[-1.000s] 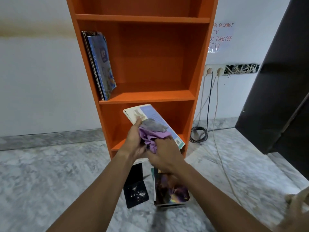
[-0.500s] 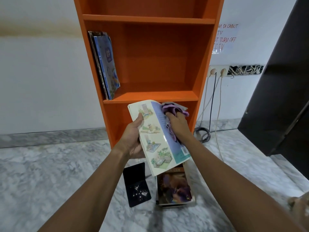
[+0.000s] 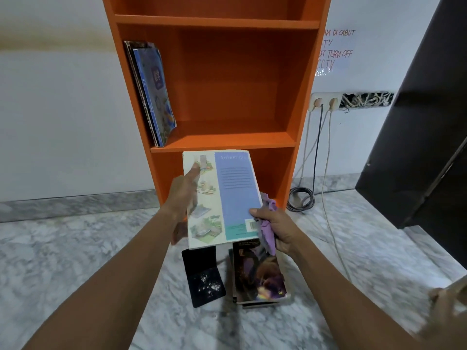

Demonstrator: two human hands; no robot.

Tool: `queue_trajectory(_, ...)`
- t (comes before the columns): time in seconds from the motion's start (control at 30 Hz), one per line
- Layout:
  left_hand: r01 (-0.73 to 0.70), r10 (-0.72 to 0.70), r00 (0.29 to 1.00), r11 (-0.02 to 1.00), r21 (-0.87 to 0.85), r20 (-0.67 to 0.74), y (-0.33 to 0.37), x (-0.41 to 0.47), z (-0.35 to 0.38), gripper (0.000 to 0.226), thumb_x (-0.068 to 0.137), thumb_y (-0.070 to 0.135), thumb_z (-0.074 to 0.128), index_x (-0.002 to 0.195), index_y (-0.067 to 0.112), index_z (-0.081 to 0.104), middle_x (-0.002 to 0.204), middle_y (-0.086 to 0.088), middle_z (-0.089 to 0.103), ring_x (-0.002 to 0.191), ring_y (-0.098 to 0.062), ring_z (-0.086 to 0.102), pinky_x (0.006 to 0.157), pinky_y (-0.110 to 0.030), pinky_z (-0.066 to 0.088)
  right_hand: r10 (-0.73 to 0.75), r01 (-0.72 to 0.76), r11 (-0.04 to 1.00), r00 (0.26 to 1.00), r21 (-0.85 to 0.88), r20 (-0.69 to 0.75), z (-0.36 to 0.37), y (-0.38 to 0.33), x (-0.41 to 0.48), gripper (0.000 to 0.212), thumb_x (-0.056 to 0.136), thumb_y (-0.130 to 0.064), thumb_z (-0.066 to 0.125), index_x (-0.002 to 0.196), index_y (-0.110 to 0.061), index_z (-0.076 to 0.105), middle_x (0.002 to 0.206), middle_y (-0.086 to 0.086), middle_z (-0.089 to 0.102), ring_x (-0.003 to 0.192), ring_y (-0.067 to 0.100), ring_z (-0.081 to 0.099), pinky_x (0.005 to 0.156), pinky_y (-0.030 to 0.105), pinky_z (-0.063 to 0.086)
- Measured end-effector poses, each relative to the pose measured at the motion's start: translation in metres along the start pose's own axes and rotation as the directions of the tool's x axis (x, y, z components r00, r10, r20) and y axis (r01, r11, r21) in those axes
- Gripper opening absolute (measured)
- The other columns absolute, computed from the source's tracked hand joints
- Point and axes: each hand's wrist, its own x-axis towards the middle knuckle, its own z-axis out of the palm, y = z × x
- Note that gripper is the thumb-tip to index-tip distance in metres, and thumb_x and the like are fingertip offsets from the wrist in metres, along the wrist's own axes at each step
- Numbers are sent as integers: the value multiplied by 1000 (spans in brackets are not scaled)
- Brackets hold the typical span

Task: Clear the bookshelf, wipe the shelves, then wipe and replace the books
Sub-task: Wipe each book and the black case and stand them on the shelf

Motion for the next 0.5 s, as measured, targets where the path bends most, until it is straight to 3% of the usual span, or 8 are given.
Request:
queue_trajectory(0.1,57,56,975,871,488,-214,-11,8,5,50,95,64,49,106,20,69,114,-4,73,96,-30,68,81,-40,51,-158,106,953,973,-284,-167,2,-3,2,42,86,-12,79,121,3,61,119,15,72,103,29,73,91,43,60)
queue_trajectory(0.17,68,78,970,822,565,-230,-15,-1,22,60,91,70,49,119,20,66,121,-1,68,104,-30,66,89,-42,51,-378,213,794,906,-569,-189,11,-6,3,28,83,-14,79,102,-1,63,99,3,67,80,11,68,71,28,56)
queue_trajectory(0.23,3,29,996,930,367,-82,-17,-12,44,50,92,68,53,111,24,69,117,0,70,97,-22,68,86,-43,57,-606,319,484,794,-814,-49,29,-7,-1,9,83,-12,69,79,-14,62,71,-9,54,59,9,52,53,24,41)
queue_trajectory(0.27,25,-19,999,974,226,-28,-17,-18,55,43,94,64,54,102,25,68,110,-1,71,90,-19,69,81,-41,59,-659,338,344,751,-876,32,34,-5,-1,3,81,-15,64,78,-16,63,68,-11,52,58,11,49,49,24,37)
queue_trajectory(0.33,49,-48,998,997,52,-27,-11,-21,66,44,93,61,57,92,19,69,100,-5,75,80,-19,72,71,-37,61,-726,330,214,683,-920,76,41,-3,-2,8,74,-18,59,78,-13,64,67,-4,58,58,19,50,47,30,37)
queue_trajectory(0.4,28,-27,999,999,28,-43,-2,-19,69,54,88,58,65,89,5,72,88,-9,76,69,-19,72,58,-30,60,-775,319,132,623,-939,102,42,-2,-3,5,66,-13,61,69,-11,58,61,3,58,51,22,43,44,29,26)
queue_trajectory(0.5,17,-17,992,1000,-1,-121,5,-10,62,29,81,29,67,84,-1,69,80,-19,71,72,-33,66,68,-51,61,-791,342,-21,569,-939,225,45,-1,-5,8,70,-16,60,65,-12,57,56,6,57,47,27,46,49,25,22)
